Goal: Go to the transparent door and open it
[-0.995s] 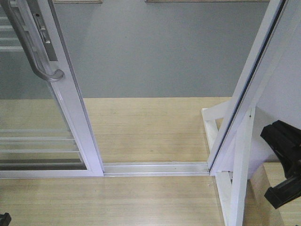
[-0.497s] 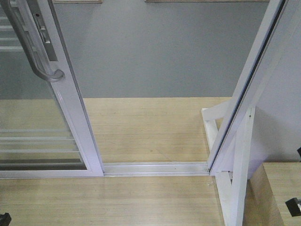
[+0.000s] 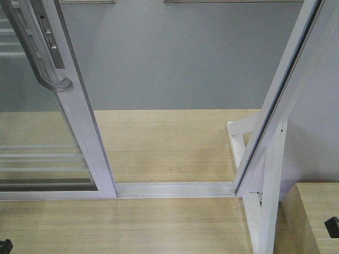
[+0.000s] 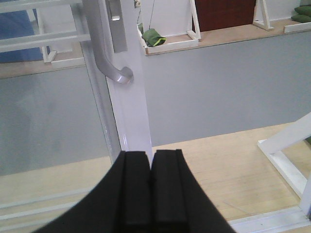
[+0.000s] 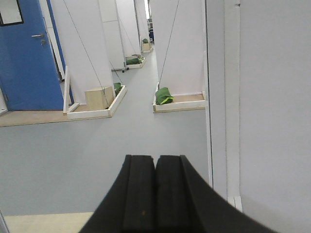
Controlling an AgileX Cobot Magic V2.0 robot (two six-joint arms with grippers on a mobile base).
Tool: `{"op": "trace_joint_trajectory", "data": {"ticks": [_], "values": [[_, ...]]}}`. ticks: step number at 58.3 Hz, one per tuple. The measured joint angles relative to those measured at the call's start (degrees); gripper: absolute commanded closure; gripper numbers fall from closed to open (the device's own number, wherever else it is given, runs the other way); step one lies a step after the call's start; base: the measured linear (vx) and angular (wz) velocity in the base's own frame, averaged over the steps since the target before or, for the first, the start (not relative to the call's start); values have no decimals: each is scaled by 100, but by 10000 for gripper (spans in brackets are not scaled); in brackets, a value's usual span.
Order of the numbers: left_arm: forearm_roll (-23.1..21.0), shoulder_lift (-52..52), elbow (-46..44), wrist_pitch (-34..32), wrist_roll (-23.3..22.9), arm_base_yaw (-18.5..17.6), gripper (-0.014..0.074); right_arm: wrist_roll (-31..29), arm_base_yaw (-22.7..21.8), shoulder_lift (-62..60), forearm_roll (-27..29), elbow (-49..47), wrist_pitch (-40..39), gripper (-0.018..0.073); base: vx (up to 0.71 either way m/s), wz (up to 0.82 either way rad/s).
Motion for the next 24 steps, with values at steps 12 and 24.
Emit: {"op": "trace_joint_trajectory", "data": {"ticks": [12,24], "values": [[0,0,0,0,0,0,596,0,-1,0,0,0,0,564,0,0],[0,0,0,0,0,0,596,0,-1,0,0,0,0,564,0,0]]}}
